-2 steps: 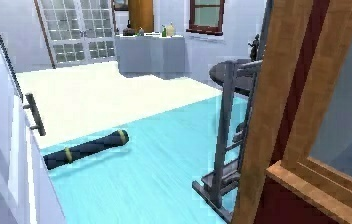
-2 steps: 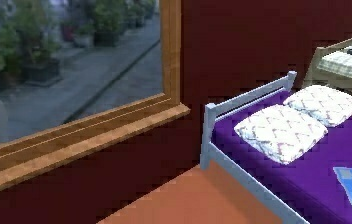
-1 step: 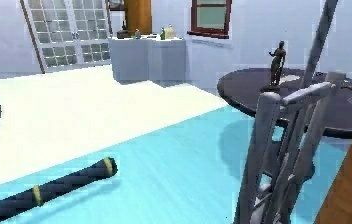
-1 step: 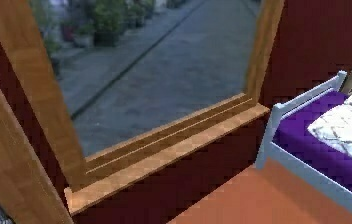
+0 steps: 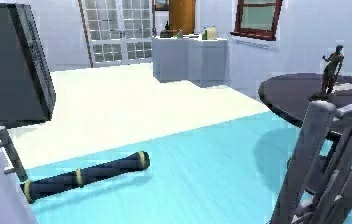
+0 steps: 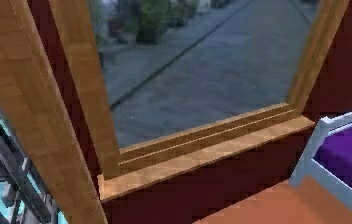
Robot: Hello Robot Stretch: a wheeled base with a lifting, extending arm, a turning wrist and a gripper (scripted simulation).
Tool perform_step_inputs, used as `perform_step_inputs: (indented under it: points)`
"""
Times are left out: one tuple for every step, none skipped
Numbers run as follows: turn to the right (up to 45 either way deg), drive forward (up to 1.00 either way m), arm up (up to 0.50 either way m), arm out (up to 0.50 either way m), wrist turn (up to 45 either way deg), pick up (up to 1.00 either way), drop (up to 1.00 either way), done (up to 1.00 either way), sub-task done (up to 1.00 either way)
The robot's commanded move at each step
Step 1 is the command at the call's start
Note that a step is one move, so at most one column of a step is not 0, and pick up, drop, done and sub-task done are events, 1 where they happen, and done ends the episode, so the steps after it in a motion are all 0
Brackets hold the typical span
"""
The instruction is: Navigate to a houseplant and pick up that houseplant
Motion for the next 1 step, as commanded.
perform_step_inputs:
  points:
    - [0.0, 0.80, 0.00, 0.00, 0.0, 0.00, 0.00, 0.00, 0.00]
